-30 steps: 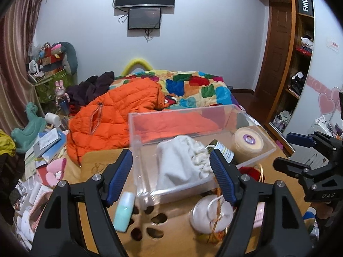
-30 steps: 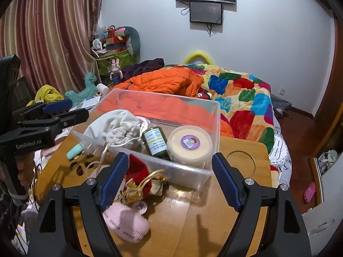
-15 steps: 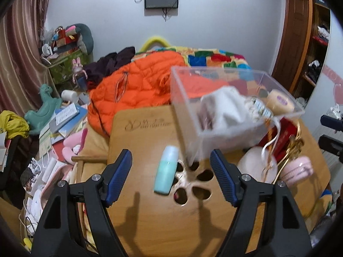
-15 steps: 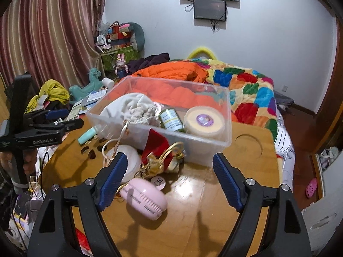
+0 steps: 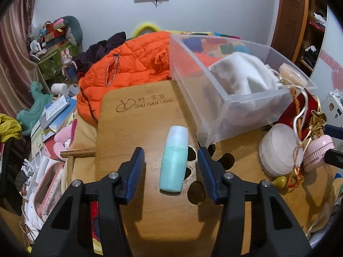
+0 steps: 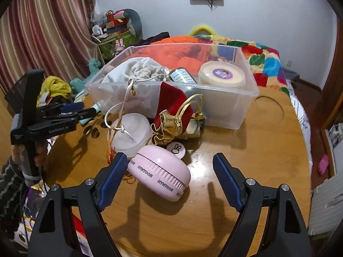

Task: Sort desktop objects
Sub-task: 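Grasp the pink round fan with the right tool while the left tool grasps the mint-green bottle, then carry the pink fan and mint-green bottle over the clear box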

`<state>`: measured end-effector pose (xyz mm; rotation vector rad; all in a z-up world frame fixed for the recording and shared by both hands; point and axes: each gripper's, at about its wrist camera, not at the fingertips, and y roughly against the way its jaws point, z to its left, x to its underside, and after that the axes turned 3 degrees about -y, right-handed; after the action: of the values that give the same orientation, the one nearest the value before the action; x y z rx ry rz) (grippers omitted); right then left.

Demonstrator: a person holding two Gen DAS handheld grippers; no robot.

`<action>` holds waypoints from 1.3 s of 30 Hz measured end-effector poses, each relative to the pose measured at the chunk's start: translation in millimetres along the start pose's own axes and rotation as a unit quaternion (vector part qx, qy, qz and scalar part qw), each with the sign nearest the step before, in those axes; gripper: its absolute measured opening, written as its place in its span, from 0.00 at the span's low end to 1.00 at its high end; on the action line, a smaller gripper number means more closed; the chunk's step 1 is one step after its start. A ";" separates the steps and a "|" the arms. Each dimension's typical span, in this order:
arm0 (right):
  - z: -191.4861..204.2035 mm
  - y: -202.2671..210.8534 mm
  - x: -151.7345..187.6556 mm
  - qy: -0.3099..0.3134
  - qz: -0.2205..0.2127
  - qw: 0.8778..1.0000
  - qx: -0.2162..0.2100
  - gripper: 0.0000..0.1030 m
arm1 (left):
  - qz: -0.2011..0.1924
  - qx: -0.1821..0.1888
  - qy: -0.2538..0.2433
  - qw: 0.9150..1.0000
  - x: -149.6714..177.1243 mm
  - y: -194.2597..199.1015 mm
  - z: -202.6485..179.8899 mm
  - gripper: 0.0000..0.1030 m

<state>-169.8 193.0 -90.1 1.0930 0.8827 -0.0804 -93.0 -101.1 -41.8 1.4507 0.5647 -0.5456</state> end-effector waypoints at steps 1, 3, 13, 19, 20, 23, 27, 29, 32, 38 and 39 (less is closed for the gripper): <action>1.7 -2.1 0.2 0.000 0.003 1.000 -0.001 0.77 | 0.005 0.002 -0.001 1.000 -0.1 -2.9 -0.5 0.42; 5.8 -5.9 1.7 0.004 0.010 1.000 -0.001 0.77 | 0.012 0.008 0.000 1.000 0.1 -7.9 -1.0 0.39; 12.6 -18.5 13.4 0.010 0.026 1.000 0.001 0.61 | 0.001 -0.020 -0.019 1.000 -2.3 -10.0 -10.7 0.24; 10.5 -9.7 16.0 0.008 0.013 1.000 -0.002 0.61 | -0.010 -0.026 -0.019 0.999 1.4 -0.8 -11.7 0.24; 11.2 -8.2 14.6 0.008 0.009 1.000 -0.001 0.61 | -0.016 -0.029 -0.021 0.999 2.4 4.3 -12.5 0.24; 8.3 2.6 12.4 0.004 -0.006 1.000 0.000 0.61 | -0.027 -0.031 -0.018 0.999 3.0 16.3 -12.8 0.24; 0.5 14.8 7.1 -0.004 -0.025 1.000 0.003 0.61 | -0.047 -0.033 -0.012 0.998 2.6 35.6 -12.4 0.24; -2.7 21.5 5.6 -0.009 -0.035 0.999 0.006 0.61 | -0.058 -0.032 -0.004 0.998 1.0 45.4 -11.7 0.24; -8.1 30.2 2.2 -0.016 -0.047 0.999 0.010 0.61 | -0.073 -0.027 0.004 0.997 -1.2 58.8 -13.5 0.24; -22.2 43.7 -12.5 -0.022 -0.070 0.997 0.016 0.61 | -0.104 -0.011 0.014 0.994 -10.2 76.9 -18.3 0.24; -23.8 45.6 -15.4 -0.022 -0.074 0.997 0.016 0.61 | -0.108 -0.009 0.014 0.994 -12.3 79.0 -19.3 0.24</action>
<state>-172.8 228.9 -50.4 1.0499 0.9241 -0.2414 -51.1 -78.0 25.1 1.3909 0.7533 -0.6893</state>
